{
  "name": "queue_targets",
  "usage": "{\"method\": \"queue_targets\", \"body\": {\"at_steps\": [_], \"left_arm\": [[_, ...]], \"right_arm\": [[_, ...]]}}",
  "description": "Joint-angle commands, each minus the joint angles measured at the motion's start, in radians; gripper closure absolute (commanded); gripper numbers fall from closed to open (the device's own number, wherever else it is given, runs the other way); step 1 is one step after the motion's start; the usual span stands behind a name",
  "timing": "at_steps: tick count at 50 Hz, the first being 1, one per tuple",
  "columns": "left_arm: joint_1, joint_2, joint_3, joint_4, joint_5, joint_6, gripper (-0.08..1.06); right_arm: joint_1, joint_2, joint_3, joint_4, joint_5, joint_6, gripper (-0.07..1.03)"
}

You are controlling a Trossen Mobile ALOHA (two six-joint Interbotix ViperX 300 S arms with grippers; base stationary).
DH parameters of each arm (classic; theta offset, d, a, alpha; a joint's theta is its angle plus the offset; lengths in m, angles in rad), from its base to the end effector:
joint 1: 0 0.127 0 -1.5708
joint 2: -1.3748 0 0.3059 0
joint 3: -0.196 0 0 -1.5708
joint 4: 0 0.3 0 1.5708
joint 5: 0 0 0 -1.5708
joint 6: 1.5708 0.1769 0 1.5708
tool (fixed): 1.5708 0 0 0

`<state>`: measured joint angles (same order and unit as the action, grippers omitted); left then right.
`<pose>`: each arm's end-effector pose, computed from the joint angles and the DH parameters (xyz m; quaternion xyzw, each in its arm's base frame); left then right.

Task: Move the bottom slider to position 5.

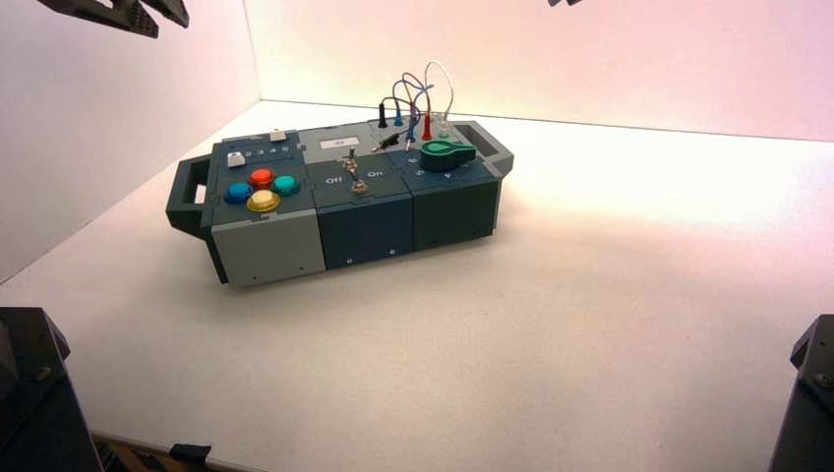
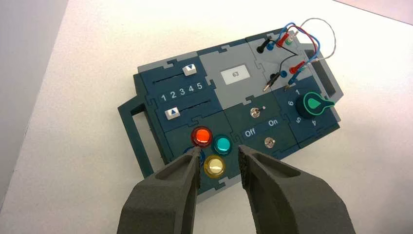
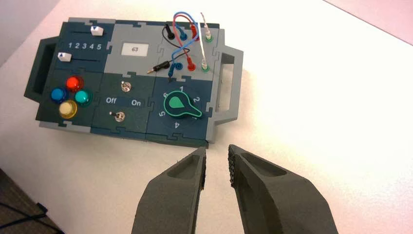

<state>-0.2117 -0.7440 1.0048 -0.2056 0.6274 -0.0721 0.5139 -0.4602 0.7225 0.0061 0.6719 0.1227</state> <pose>0.2328 -0.0717 0.1756 -0.0873 0.4395 -0.0977 0.8887 0.2740 0.1554 0.2022 -0.0584 0.4494 0.2003 0.8686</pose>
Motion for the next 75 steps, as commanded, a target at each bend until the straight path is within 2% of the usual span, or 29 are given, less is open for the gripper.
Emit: {"method": "queue_targets", "body": {"at_steps": [1, 20, 27, 32, 40, 41, 49, 56, 69, 75], "left_arm": [[-0.003, -0.002, -0.014, 0.0, -0.009, -0.002, 0.54], [-0.003, 0.0, -0.014, 0.002, -0.014, 0.0, 0.54], [-0.003, 0.023, -0.017, 0.011, -0.038, 0.018, 0.66], [-0.003, 0.067, -0.029, 0.02, -0.064, 0.038, 0.89], [0.005, 0.163, -0.044, 0.023, -0.109, 0.048, 0.99], [0.009, 0.202, -0.052, 0.023, -0.121, 0.048, 1.0], [0.012, 0.334, -0.089, 0.025, -0.172, 0.063, 1.0], [0.026, 0.423, -0.121, 0.025, -0.183, 0.063, 1.01], [0.087, 0.525, -0.135, 0.025, -0.212, 0.063, 1.0], [0.097, 0.575, -0.143, 0.025, -0.215, 0.075, 1.0]], "right_arm": [[-0.005, -0.015, -0.011, 0.003, -0.005, -0.002, 0.69], [-0.003, -0.035, -0.003, 0.003, -0.005, -0.002, 0.69], [0.0, -0.038, -0.002, 0.003, -0.005, -0.002, 0.69], [0.002, -0.044, 0.003, 0.003, -0.005, -0.003, 0.69], [0.002, -0.057, 0.008, 0.003, -0.005, -0.003, 0.69], [0.003, -0.061, 0.008, 0.003, -0.006, -0.005, 0.69], [0.003, -0.081, 0.009, 0.003, -0.005, -0.006, 0.69], [0.002, -0.092, 0.015, 0.012, -0.005, -0.006, 0.69], [0.002, -0.095, 0.017, 0.017, -0.005, -0.006, 0.69], [0.002, -0.098, 0.02, 0.018, -0.005, -0.006, 0.69]]}}
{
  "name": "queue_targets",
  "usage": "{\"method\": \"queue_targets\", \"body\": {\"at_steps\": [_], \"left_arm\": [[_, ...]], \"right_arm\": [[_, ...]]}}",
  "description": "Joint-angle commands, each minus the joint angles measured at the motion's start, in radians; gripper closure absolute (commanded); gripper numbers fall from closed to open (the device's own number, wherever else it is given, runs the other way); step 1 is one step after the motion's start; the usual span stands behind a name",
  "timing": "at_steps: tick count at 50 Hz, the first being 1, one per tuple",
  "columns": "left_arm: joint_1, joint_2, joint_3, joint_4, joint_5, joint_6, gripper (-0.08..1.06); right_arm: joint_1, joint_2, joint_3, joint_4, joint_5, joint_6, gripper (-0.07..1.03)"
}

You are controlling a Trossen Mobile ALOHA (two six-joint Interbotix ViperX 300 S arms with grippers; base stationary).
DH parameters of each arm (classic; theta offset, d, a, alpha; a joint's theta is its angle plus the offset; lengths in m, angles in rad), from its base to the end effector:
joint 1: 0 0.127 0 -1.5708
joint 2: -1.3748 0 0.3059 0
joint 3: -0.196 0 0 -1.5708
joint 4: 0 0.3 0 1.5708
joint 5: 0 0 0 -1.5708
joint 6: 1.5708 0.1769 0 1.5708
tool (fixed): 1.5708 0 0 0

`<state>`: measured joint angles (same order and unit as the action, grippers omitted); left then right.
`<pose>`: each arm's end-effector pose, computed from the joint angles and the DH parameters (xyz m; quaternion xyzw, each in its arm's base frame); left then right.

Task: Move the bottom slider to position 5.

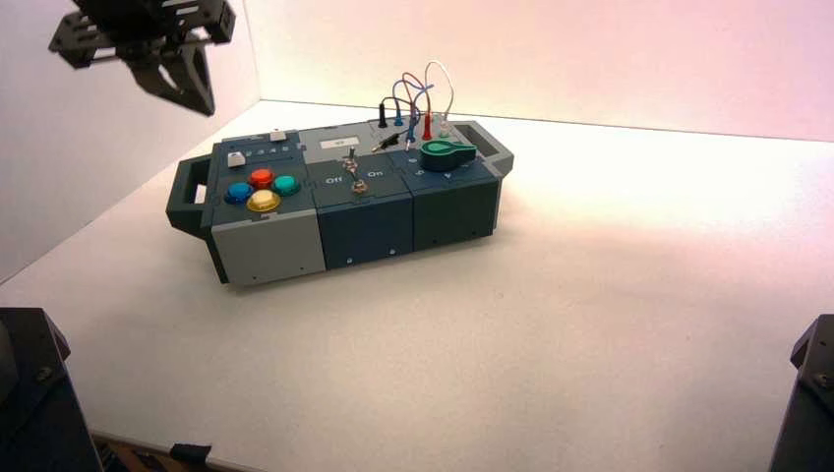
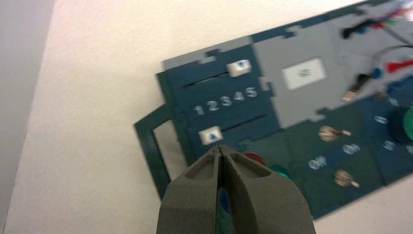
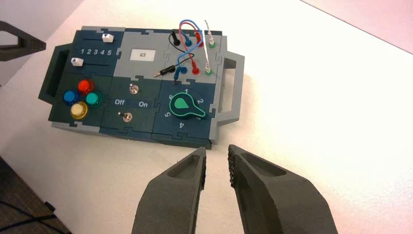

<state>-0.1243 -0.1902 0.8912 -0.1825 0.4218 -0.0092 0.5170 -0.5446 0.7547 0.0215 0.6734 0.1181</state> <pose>0.3044 -0.0513 0.0809 -0.0610 0.5349 -0.0372 0.8419 0.2606 0.1509 0.2152 -0.0475 0.4290 0.2085 0.8776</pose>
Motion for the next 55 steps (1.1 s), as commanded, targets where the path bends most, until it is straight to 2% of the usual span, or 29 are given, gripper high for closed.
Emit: {"method": "queue_targets", "body": {"at_steps": [1, 16, 41, 55], "left_arm": [[0.011, 0.025, -0.031, 0.002, -0.009, 0.014, 1.0], [0.009, 0.132, -0.052, -0.002, -0.014, 0.012, 1.01], [0.009, 0.222, -0.109, -0.006, -0.012, 0.012, 1.0], [-0.017, 0.239, -0.129, -0.008, -0.011, 0.012, 1.0]], "right_arm": [[-0.002, -0.015, -0.012, 0.003, -0.006, -0.002, 0.69], [0.0, -0.037, 0.002, 0.002, -0.005, -0.002, 0.69], [-0.002, -0.061, 0.006, 0.002, 0.008, -0.003, 0.69], [0.0, -0.055, 0.006, 0.002, 0.006, -0.003, 0.69]]}}
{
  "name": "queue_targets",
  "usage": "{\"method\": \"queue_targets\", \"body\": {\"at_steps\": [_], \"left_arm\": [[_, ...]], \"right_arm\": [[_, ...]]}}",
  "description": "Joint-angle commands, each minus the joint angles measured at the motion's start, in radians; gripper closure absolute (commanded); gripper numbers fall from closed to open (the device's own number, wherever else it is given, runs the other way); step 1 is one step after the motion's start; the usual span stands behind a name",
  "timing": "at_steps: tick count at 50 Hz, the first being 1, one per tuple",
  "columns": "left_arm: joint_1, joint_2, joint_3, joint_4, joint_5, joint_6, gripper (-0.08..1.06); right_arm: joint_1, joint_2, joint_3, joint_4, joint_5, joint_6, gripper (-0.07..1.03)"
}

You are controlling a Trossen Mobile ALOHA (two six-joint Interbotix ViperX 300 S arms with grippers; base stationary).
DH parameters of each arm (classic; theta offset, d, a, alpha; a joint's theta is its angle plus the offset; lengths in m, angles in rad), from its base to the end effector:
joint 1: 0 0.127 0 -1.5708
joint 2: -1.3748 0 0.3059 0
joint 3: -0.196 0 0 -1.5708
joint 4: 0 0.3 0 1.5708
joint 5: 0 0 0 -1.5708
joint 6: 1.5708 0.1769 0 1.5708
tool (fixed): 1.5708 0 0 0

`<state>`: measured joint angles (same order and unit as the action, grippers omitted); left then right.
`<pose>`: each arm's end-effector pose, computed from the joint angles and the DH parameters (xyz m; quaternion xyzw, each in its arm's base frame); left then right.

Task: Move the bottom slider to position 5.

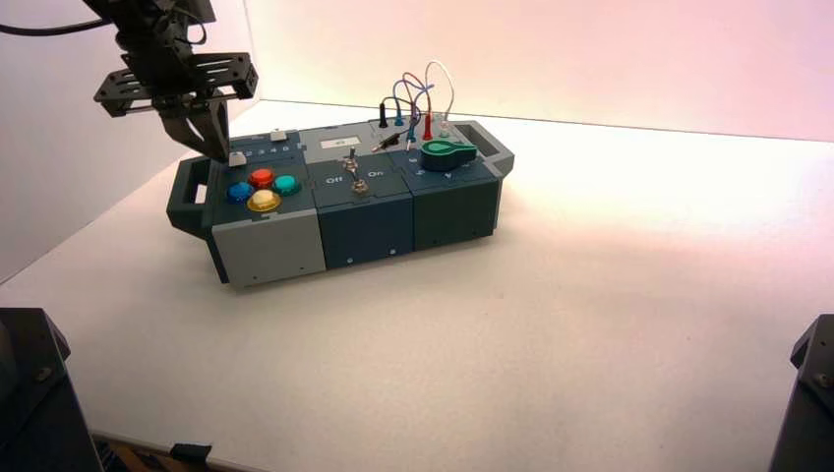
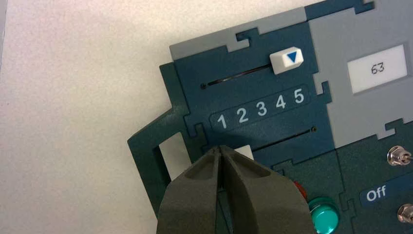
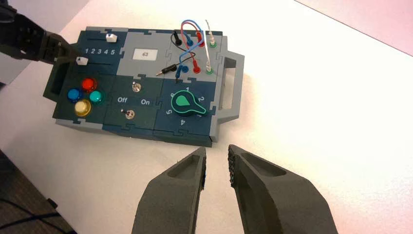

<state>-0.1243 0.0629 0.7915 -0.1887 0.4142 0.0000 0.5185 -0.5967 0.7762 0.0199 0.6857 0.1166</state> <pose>0.3247 -0.0540 0.0284 -0.0551 0.5945 -0.0293 0.8016 0.2513 0.1459 0.2205 -0.0469 0.4207 0.2110 0.8811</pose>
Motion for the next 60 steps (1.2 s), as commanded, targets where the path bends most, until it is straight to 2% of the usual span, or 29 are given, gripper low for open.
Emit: {"method": "queue_targets", "body": {"at_steps": [1, 30, 60], "left_arm": [[-0.02, -0.012, -0.031, -0.003, -0.003, 0.003, 1.01], [-0.089, 0.067, -0.091, -0.02, 0.015, -0.005, 1.0], [-0.132, 0.115, -0.14, -0.025, 0.023, -0.015, 1.0]], "right_arm": [[-0.003, -0.002, -0.017, 0.003, -0.005, -0.002, 0.69], [-0.003, 0.008, -0.014, 0.0, -0.006, -0.002, 0.69], [-0.006, 0.008, -0.012, -0.002, -0.006, -0.002, 0.69]]}}
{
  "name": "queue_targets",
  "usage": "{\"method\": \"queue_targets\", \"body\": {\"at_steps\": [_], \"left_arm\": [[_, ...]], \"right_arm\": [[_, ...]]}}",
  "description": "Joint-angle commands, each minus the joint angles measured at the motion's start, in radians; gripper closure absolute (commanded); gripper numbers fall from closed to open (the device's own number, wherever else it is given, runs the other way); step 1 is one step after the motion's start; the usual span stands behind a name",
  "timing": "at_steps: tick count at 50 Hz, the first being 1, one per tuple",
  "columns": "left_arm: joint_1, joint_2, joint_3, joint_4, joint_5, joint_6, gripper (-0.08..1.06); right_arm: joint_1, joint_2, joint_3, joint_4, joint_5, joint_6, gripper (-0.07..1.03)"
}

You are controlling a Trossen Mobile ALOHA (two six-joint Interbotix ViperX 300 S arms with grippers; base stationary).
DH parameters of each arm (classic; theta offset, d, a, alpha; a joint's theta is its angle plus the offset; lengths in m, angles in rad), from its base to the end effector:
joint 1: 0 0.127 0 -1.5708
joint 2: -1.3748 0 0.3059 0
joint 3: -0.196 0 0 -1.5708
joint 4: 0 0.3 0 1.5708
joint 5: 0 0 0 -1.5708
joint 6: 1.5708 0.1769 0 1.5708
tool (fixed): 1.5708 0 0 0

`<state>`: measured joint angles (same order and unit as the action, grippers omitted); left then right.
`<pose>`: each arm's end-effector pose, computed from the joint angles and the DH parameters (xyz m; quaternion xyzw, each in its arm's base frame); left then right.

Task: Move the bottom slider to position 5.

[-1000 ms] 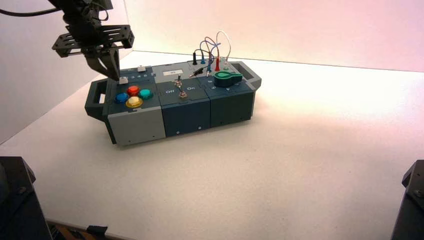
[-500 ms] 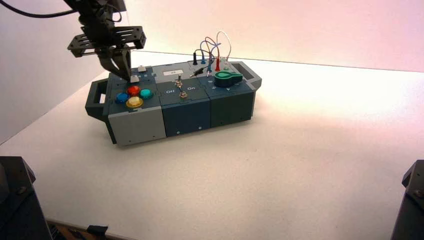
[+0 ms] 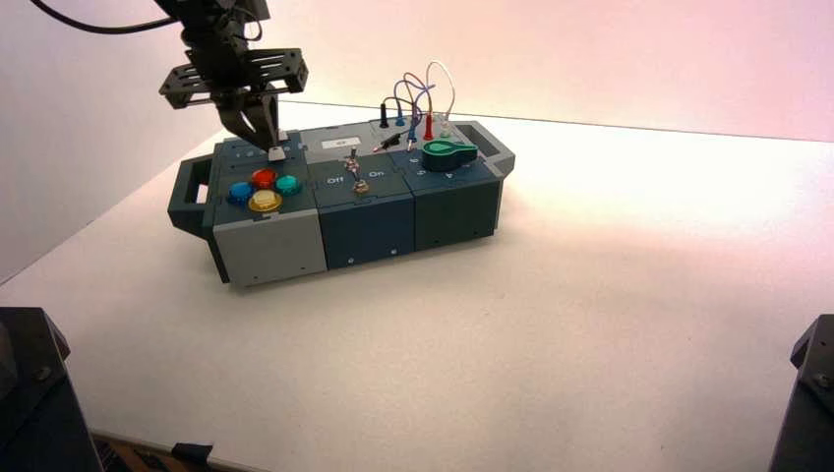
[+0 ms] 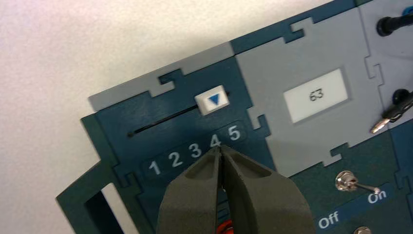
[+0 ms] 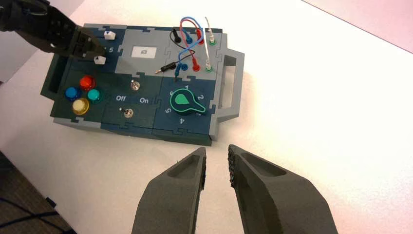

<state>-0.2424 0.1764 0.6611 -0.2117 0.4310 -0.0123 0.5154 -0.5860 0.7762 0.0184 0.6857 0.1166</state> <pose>0.3516 -0.1029 0.0213 -0.0364 0.5979 -0.0720 0.7975 0.2527 0.1455 0.2174 -0.0483 0.4252 0.2086 0.8794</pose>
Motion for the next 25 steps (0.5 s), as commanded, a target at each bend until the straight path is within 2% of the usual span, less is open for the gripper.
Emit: {"method": "queue_targets", "body": {"at_steps": [1, 10, 25], "left_arm": [[-0.014, 0.002, -0.011, -0.002, 0.006, -0.003, 1.01], [-0.008, -0.003, -0.006, 0.002, -0.003, -0.021, 1.0], [0.017, -0.015, 0.003, 0.005, -0.006, -0.021, 1.01]], "right_arm": [[-0.003, -0.003, -0.014, 0.0, -0.006, -0.002, 0.69], [-0.005, -0.003, -0.014, -0.006, -0.006, -0.003, 0.69], [-0.005, -0.005, -0.012, -0.009, -0.005, -0.002, 0.69]]}}
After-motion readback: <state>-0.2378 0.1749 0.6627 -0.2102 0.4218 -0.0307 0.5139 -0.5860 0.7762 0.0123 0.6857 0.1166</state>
